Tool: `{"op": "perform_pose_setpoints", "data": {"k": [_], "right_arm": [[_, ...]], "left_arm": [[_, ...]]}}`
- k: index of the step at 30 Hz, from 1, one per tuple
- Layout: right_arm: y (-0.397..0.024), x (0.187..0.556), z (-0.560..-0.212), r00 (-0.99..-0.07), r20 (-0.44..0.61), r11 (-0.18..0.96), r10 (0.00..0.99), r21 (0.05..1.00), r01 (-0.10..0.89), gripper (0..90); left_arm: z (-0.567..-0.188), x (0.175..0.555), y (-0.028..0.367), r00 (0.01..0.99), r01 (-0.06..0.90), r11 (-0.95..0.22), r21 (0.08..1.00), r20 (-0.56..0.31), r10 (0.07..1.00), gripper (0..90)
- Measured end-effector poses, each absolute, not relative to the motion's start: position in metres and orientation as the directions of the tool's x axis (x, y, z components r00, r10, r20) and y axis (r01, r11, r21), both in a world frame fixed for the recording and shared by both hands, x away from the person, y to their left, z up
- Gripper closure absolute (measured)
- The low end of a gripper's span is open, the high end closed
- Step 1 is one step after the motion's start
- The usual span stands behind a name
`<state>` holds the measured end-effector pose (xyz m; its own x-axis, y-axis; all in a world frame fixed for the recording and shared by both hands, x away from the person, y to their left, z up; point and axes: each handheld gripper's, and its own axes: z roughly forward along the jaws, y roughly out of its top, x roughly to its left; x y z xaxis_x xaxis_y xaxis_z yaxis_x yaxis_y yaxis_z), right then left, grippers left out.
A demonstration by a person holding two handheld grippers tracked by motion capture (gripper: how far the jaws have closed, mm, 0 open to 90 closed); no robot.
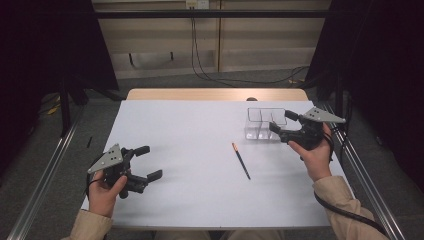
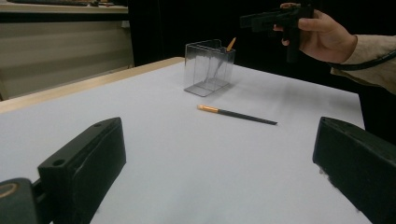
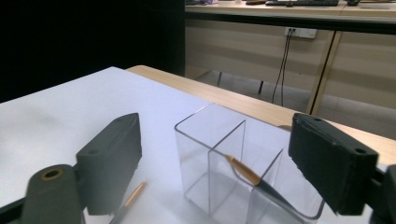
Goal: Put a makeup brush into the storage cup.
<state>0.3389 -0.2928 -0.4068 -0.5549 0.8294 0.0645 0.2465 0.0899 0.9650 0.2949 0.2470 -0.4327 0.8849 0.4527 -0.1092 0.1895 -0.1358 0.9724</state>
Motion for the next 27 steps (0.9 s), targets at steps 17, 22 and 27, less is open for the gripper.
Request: {"op": "perform_pose_setpoints", "data": {"k": [17,22,27], "right_arm": [[-0.284,0.309,-0.408,-0.620,0.063,0.108,0.782,0.966,0.235,12.0],[-0.285,0.302,-0.411,-0.624,0.066,0.108,0.779,0.966,0.236,11.4],[-0.288,0.298,-0.414,-0.620,0.073,0.102,0.781,0.965,0.243,11.2]], "left_arm": [[-0.432,0.293,0.248,0.882,0.185,-0.139,0.973,-0.101,0.461,2.6],[-0.432,0.293,0.249,0.882,0.182,-0.141,0.973,-0.098,0.460,2.6],[-0.431,0.293,0.248,0.883,0.179,-0.140,0.974,-0.096,0.460,2.6]]}}
